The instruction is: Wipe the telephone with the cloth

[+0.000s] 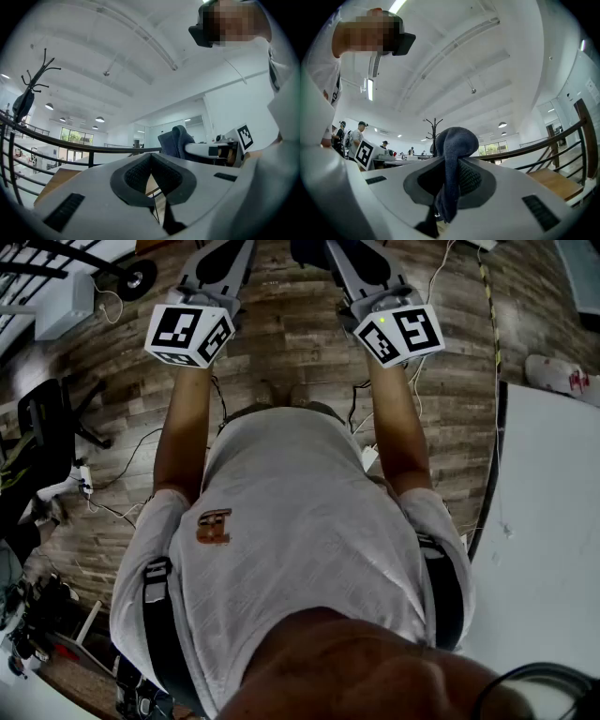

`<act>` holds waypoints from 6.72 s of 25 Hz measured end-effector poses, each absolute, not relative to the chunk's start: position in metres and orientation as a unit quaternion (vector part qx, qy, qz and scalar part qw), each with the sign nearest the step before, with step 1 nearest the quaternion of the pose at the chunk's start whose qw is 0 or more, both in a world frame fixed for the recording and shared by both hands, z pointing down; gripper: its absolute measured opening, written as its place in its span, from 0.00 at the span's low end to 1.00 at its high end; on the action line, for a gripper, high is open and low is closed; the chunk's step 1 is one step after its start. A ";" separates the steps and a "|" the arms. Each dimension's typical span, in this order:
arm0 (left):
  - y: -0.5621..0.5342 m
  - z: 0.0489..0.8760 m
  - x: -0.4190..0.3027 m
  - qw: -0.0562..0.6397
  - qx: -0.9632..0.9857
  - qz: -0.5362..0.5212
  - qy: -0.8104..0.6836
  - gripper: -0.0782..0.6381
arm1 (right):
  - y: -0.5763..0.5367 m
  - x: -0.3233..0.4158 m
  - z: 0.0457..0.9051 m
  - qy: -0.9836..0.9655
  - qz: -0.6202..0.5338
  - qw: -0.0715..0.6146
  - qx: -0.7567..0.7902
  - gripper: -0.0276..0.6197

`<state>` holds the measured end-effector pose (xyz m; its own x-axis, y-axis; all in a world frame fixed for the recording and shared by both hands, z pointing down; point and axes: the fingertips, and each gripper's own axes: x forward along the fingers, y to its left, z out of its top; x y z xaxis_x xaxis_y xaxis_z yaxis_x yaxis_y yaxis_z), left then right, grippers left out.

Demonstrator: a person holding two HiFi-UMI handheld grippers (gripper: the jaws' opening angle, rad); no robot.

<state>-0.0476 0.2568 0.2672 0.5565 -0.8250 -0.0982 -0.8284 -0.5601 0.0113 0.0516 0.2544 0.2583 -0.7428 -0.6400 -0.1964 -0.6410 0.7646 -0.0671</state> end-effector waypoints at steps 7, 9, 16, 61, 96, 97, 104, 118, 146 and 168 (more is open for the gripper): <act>0.253 0.268 -0.045 0.015 -0.882 0.044 0.469 0.13 | 0.251 0.053 0.259 0.934 -0.001 0.106 -0.340 0.15; 0.251 0.269 -0.043 0.012 -0.881 0.044 0.471 0.13 | 0.249 0.056 0.259 0.935 -0.005 0.109 -0.338 0.15; 0.238 0.274 -0.024 0.006 -0.878 0.044 0.476 0.13 | 0.235 0.080 0.265 0.935 -0.013 0.107 -0.339 0.15; -0.153 0.326 -0.108 -0.002 -0.889 0.008 0.458 0.14 | -0.143 0.000 0.304 0.924 -0.016 0.042 -0.380 0.15; -0.329 0.494 -0.101 -0.243 -0.826 -0.178 0.476 0.27 | -0.352 -0.039 0.420 0.925 -0.165 -0.122 -0.320 0.15; -0.331 0.499 -0.102 -0.250 -0.822 -0.184 0.477 0.27 | -0.356 -0.040 0.425 0.923 -0.172 -0.129 -0.318 0.15; -0.327 0.518 -0.092 -0.290 -0.814 -0.197 0.464 0.28 | -0.360 -0.052 0.450 0.916 -0.197 -0.181 -0.300 0.15; -0.335 0.528 -0.098 -0.310 -0.814 -0.180 0.457 0.29 | -0.388 -0.054 0.500 0.884 -0.180 -0.269 -0.337 0.15; -0.331 0.533 -0.094 -0.308 -0.816 -0.181 0.455 0.30 | -0.347 -0.005 0.457 0.883 -0.211 -0.182 -0.377 0.15; -0.330 0.533 -0.098 -0.312 -0.818 -0.173 0.452 0.31 | -0.346 0.008 0.531 0.839 -0.241 -0.261 -0.413 0.15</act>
